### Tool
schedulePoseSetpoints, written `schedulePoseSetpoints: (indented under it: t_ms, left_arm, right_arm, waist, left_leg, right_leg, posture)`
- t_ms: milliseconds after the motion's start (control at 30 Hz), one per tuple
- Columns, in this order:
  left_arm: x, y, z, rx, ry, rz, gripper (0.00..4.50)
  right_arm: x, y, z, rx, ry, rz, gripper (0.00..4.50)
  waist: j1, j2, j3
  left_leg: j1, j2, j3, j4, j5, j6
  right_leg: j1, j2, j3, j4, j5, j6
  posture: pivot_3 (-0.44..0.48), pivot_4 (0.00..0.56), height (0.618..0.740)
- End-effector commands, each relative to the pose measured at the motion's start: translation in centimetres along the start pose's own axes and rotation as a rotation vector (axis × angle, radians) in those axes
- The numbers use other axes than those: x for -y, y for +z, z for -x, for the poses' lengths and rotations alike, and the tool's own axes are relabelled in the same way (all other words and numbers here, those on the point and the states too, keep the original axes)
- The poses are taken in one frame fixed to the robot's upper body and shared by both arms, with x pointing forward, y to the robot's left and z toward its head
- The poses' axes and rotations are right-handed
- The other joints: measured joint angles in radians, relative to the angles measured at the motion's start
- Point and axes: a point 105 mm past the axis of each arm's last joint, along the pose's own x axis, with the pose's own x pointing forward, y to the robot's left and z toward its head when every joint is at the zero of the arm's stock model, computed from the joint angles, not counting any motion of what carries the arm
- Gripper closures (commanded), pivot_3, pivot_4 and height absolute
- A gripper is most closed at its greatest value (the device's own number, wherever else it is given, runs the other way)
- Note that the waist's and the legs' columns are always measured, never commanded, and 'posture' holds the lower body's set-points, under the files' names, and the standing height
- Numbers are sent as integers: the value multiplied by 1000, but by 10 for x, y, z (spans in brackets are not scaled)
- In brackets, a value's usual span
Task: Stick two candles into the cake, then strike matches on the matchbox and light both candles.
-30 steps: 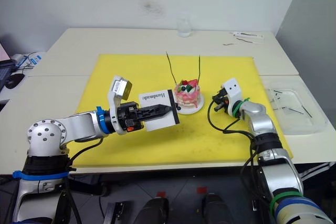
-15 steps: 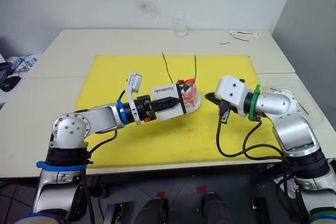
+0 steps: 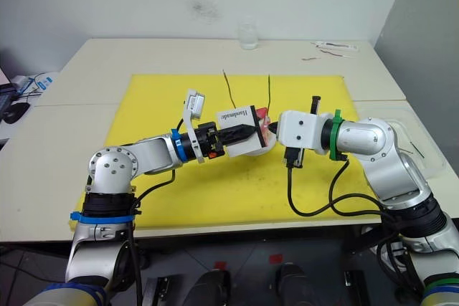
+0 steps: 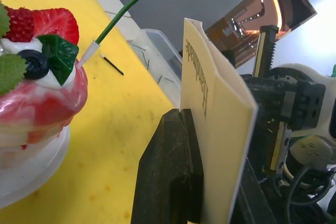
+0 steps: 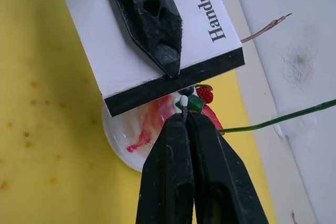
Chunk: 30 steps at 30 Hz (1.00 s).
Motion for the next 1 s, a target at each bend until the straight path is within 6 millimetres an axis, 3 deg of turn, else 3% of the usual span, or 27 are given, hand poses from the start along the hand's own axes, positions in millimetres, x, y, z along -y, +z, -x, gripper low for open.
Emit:
schedulePoseSetpoints:
  t_ms: [33, 500, 533, 600, 667, 700, 800, 900, 1000]
  left_arm:
    - [13, 10, -1, 20, -46, -39, 4500]
    - [15, 11, -2, 24, -59, -39, 4500]
    - [15, 12, -2, 30, -63, -40, 4500]
    - [19, 19, -2, 54, -84, -41, 4500]
    - [23, 29, -1, 86, -105, -27, 4500]
    - [21, 32, 2, 94, -101, -28, 4500]
    - [15, 33, 9, 102, -75, -22, 4500]
    - [15, 25, 12, 85, -73, -15, 4500]
    - [15, 17, 12, 62, -63, -21, 4500]
  right_arm:
    - [7, 14, 1, 30, -20, 76, 4481]
    - [-6, 11, -5, 22, 63, 138, 4481]
    - [-12, 12, -5, 30, 99, 149, 4481]
    - [-49, 13, 6, 48, 326, 136, 4481]
    - [-84, 2, 33, -21, 567, 105, 4481]
    - [-85, -8, 51, -78, 627, 80, 4481]
    - [-53, -18, 67, -138, 551, 51, 4481]
    - [-11, -19, 57, -116, 345, 23, 4481]
    - [8, -17, 50, -89, 235, 20, 4481]
  waist:
    - [0, 0, 0]
    - [0, 0, 0]
    - [0, 0, 0]
    - [1, 0, 0]
    - [7, -2, 1]
    - [11, -2, 1]
    - [1, -1, 2]
    - [-15, -2, 3]
    - [-15, -3, 3]
  left_leg:
    - [0, 0, 0, 0, 0, 0]
    - [0, 0, 0, 0, 0, 0]
    - [0, 0, 0, 0, 0, 0]
    - [0, 0, 0, 0, 0, 0]
    - [0, 0, -1, 0, 0, 0]
    - [0, 0, -3, 0, 0, 0]
    - [-1, -2, 0, 1, 0, 0]
    - [3, 0, 5, 1, 0, 0]
    - [5, 2, 1, 1, 0, 0]
  right_leg:
    - [0, 0, 0, 0, 0, 0]
    - [0, 0, 0, 0, 0, 0]
    - [0, 0, 0, 0, 0, 0]
    - [0, 0, 0, 0, 0, 0]
    - [1, 0, -1, 0, 0, 0]
    - [2, 0, -3, -1, -1, 1]
    - [1, -3, 0, -1, -1, 2]
    - [2, -3, 1, -1, 1, -1]
    - [3, 1, -1, 1, -1, -3]
  posture:
    - [0, 150, 740]
    - [0, 150, 740]
    - [0, 150, 740]
    - [0, 150, 740]
    - [0, 150, 740]
    - [0, 150, 740]
    - [0, 150, 740]
    - [0, 150, 740]
    - [0, 150, 740]
